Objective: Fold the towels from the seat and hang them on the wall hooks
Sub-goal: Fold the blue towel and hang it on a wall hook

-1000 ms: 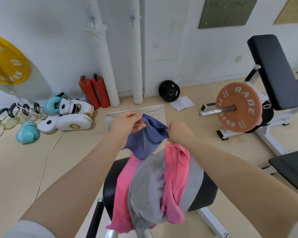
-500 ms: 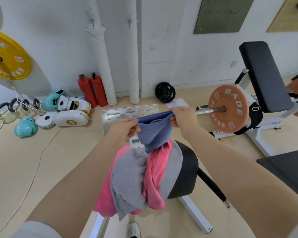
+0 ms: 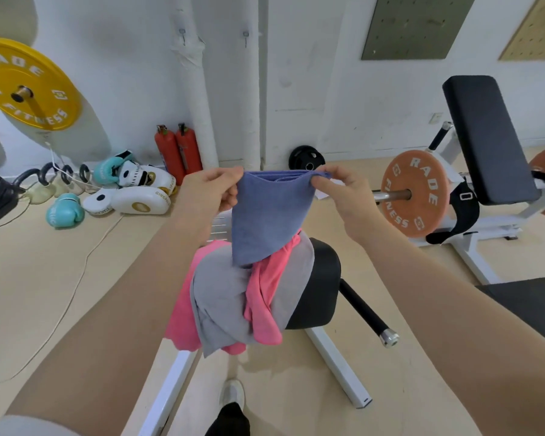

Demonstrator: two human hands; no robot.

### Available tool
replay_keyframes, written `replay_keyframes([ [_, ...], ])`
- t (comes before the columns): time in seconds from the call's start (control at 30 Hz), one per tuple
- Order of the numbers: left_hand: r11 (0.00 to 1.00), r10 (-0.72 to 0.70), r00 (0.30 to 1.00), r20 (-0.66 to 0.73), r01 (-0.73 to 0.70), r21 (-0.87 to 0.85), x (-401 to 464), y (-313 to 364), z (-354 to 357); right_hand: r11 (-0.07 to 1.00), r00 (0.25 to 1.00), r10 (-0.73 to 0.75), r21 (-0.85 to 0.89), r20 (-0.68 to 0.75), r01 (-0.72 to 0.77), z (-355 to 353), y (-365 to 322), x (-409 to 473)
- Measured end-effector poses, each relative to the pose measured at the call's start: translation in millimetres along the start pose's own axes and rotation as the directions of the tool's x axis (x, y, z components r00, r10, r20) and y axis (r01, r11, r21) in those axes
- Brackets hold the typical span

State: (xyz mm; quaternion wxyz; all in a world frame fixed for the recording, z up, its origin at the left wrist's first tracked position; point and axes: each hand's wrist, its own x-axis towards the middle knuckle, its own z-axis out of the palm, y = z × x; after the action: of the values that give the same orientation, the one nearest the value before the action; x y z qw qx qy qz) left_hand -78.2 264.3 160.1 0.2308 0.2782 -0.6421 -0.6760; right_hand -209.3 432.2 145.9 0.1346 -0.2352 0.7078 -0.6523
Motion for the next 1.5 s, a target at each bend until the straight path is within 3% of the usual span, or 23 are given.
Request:
replay_keyframes([
  [0.1, 0.997, 0.05, 0.999, 0.01, -0.05, 0.05, -17, 13, -9, 0.98, 0.977, 0.013, 0.189, 0.215, -0.054, -5, -6, -5],
  [0.23, 1.0, 0.011, 0.997, 0.081, -0.012, 0.01, -24, 10, -24, 0.943, 0.951, -0.004, 0.319, 0.309, -0.1, 5, -9, -6],
  [0.3, 0.994, -0.017, 0.999, 0.037, 0.013, 0.107, -16, -7, -33, 0.975, 0.948, 0.032, 0.199, 0.315, -0.099, 18, -2, -2],
  [0.37, 0.979, -0.057, 0.998, -0.003, 0.057, 0.197, -2, -31, -42, 0.994, 0.953, 0.084, -0.088, 0.292, -0.061, 35, 17, 7],
  [0.43, 0.966, -0.153, 0.988, 0.014, 0.146, 0.214, 15, -59, -47, 0.941, 0.959, 0.101, -0.339, 0.265, -0.005, 54, 44, 17],
  [0.53, 0.939, -0.228, 0.973, 0.031, 0.211, 0.27, 47, -98, -54, 0.868, 0.973, 0.119, -0.497, 0.199, -0.005, 80, 87, 34],
  [0.67, 0.909, -0.245, 0.969, 0.029, 0.219, 0.354, 94, -138, -67, 0.797, 0.95, 0.287, -0.581, 0.125, -0.164, 109, 136, 74],
  [0.87, 0.888, -0.3, 0.954, -0.023, 0.288, 0.358, 168, -176, -80, 0.706, 0.896, 0.416, -0.676, 0.157, -0.209, 134, 172, 135],
  [1.03, 0.879, -0.263, 0.956, -0.127, 0.292, 0.378, 204, -207, -74, 0.68, 0.951, 0.305, -0.689, -0.046, -0.251, 150, 193, 146],
  [1.1, 0.839, -0.346, 0.931, -0.121, 0.364, 0.405, 206, -224, -69, 0.619, 0.948, 0.312, -0.745, -0.055, -0.247, 153, 205, 142],
  [1.2, 0.685, -0.505, 0.862, -0.039, 0.427, 0.59, 197, -238, -68, 0.61, 0.934, 0.352, -0.742, -0.062, -0.279, 146, 218, 132],
  [1.27, 0.639, -0.491, 0.871, -0.023, 0.378, 0.671, 187, -236, -69, 0.646, 0.929, 0.355, -0.691, -0.104, -0.324, 135, 220, 116],
  [1.37, 0.618, -0.325, 0.945, 0.035, 0.185, 0.764, 162, -223, -68, 0.742, 0.913, 0.381, -0.541, -0.146, -0.396, 119, 214, 83],
  [1.43, 0.611, -0.241, 0.969, 0.061, 0.102, 0.785, 139, -215, -65, 0.673, 0.914, 0.395, -0.646, -0.098, -0.36, 112, 211, 67],
  [1.5, 0.574, -0.243, 0.969, 0.052, 0.1, 0.812, 114, -207, -61, 0.485, 0.888, 0.459, -0.837, -0.001, -0.252, 111, 203, 59],
])
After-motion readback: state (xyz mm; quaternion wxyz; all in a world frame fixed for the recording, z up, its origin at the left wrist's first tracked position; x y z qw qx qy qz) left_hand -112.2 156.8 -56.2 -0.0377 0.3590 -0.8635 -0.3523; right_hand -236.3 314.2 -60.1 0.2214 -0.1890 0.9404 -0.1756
